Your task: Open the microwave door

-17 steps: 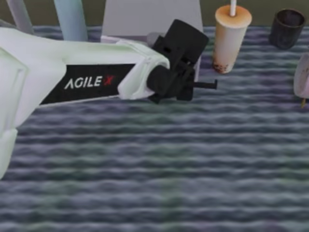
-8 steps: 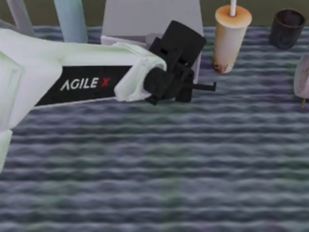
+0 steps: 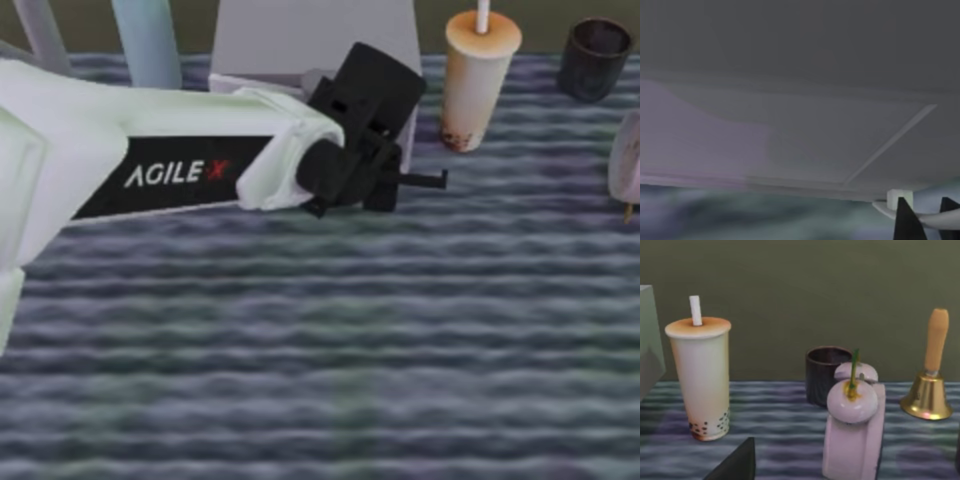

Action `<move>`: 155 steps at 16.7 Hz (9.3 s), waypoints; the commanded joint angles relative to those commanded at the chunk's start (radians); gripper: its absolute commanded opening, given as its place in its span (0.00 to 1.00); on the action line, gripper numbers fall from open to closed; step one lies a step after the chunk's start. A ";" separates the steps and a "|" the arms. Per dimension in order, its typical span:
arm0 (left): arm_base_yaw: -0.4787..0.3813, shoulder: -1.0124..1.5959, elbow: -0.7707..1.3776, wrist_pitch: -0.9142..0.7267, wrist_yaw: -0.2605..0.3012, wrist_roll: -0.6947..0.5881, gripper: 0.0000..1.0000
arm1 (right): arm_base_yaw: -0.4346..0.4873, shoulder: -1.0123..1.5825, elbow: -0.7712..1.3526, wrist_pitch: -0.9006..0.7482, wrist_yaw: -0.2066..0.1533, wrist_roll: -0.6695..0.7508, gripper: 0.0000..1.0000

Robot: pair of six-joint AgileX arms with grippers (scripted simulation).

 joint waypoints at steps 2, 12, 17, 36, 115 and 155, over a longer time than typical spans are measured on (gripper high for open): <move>0.000 0.000 0.000 0.000 0.000 0.000 0.00 | 0.000 0.000 0.000 0.000 0.000 0.000 1.00; -0.008 0.002 0.006 0.001 0.007 -0.005 0.00 | 0.000 0.000 0.000 0.000 0.000 0.000 1.00; 0.003 -0.021 -0.030 0.021 0.021 0.026 0.00 | 0.000 0.000 0.000 0.000 0.000 0.000 1.00; 0.005 -0.024 -0.038 0.024 0.024 0.032 0.00 | 0.000 0.000 0.000 0.000 0.000 0.000 1.00; 0.028 -0.099 -0.155 0.090 0.107 0.140 0.00 | 0.000 0.000 0.000 0.000 0.000 0.000 1.00; 0.038 -0.125 -0.193 0.110 0.140 0.181 0.00 | 0.000 0.000 0.000 0.000 0.000 0.000 1.00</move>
